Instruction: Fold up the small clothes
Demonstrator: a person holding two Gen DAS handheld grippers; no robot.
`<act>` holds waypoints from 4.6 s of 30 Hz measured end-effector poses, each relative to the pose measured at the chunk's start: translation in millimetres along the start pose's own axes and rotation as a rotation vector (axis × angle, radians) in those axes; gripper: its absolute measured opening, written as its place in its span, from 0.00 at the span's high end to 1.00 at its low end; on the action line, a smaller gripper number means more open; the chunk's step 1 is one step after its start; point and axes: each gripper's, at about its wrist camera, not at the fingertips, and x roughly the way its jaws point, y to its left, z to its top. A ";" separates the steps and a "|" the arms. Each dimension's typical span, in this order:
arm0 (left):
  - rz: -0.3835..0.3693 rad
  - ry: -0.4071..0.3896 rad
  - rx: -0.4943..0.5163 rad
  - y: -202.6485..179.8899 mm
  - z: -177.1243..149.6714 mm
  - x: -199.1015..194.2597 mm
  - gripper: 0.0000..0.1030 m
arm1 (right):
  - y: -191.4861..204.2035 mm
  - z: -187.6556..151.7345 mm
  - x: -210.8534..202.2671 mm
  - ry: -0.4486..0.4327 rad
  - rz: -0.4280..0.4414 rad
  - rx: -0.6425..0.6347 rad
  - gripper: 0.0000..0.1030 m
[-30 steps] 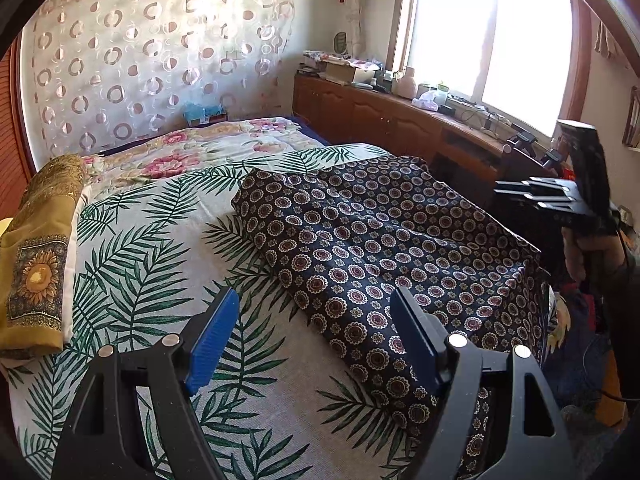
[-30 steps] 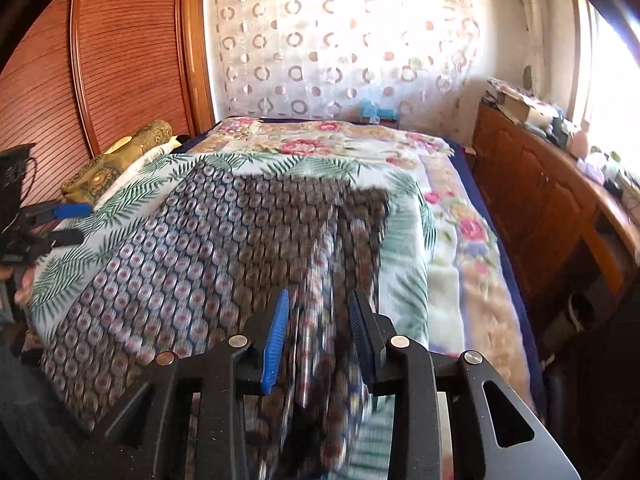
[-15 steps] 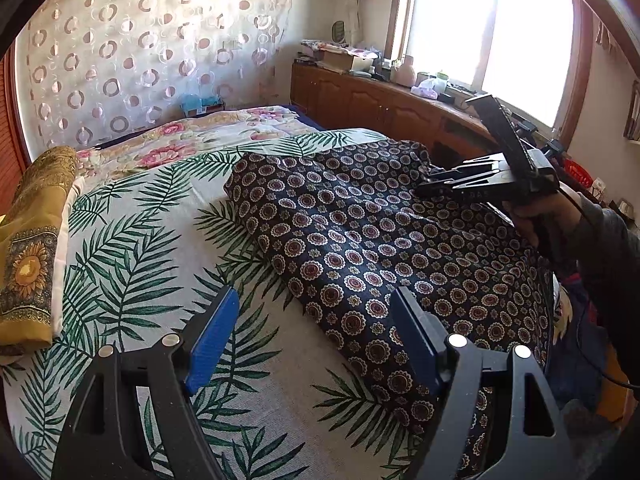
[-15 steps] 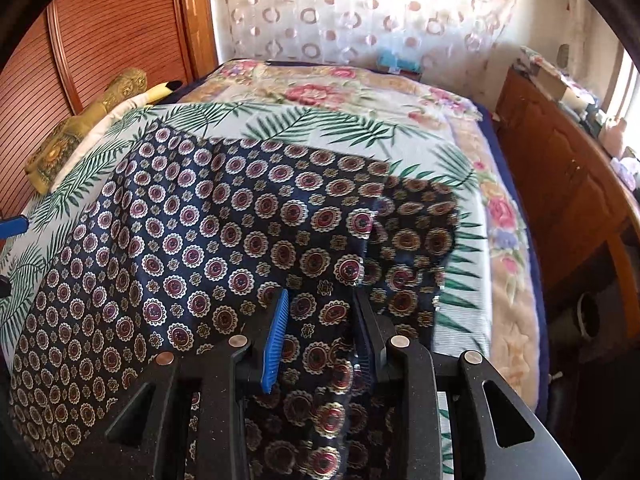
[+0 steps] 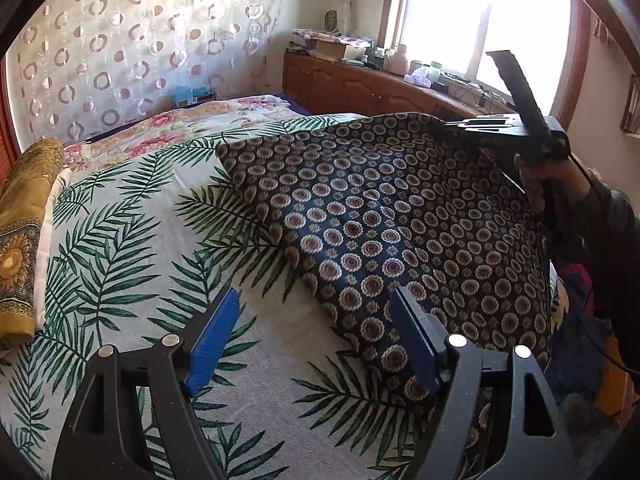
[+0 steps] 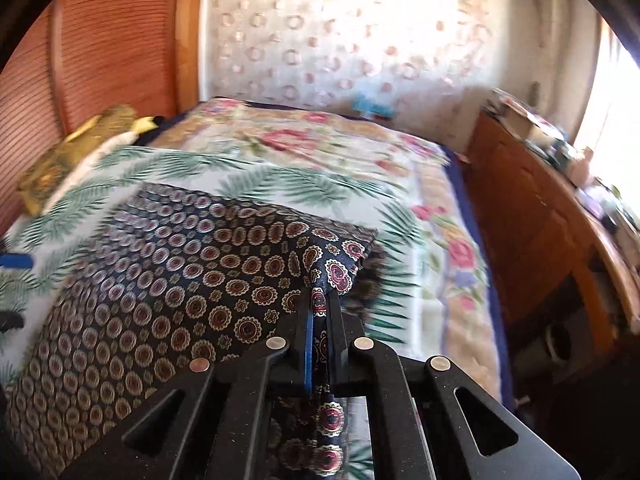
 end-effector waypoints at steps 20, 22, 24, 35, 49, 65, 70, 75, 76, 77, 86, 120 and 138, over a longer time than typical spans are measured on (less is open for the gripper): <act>-0.013 0.079 0.040 -22.1 -11.2 18.1 0.24 | 26.6 -105.9 -78.2 0.012 0.010 0.116 0.50; -0.011 0.085 0.043 -23.5 -12.5 19.3 0.24 | 26.1 -115.8 -89.5 0.015 0.025 0.131 0.50; -0.011 0.090 0.043 -24.4 -13.2 20.4 0.24 | 27.1 -122.6 -96.6 0.022 0.029 0.128 0.42; -0.047 0.107 0.037 -29.3 -19.8 20.1 0.24 | 17.9 -150.0 -100.4 0.096 0.078 0.150 0.37; -0.147 0.135 0.058 -43.1 -35.5 7.1 0.65 | 26.0 -160.8 -121.4 0.064 0.182 0.123 0.93; -0.176 -0.068 0.012 -33.3 15.1 -35.9 0.97 | -6.0 -137.4 -168.5 -0.199 0.228 0.236 0.97; -0.152 -0.104 -0.044 -9.9 45.5 -26.0 0.97 | -21.8 -105.6 -162.0 -0.266 0.257 0.272 0.97; -0.113 -0.087 -0.089 17.7 71.9 1.1 0.97 | -21.8 -70.1 -127.8 -0.256 0.232 0.247 0.97; -0.103 -0.077 -0.097 22.8 75.1 8.6 0.97 | -23.6 -63.7 -119.1 -0.243 0.228 0.244 0.97; -0.090 -0.067 -0.101 27.5 77.6 16.2 0.97 | -24.8 -58.4 -110.5 -0.234 0.218 0.237 0.97; -0.077 0.016 -0.172 56.2 80.1 63.2 0.97 | -21.8 -22.9 -74.1 -0.136 0.173 0.187 0.90; -0.100 0.047 -0.004 59.0 75.1 65.0 0.22 | -26.8 4.5 -89.6 -0.046 0.217 0.097 0.94; -0.036 0.071 -0.125 89.9 104.0 105.3 0.22 | -18.7 -4.0 -113.6 -0.083 0.111 0.161 0.37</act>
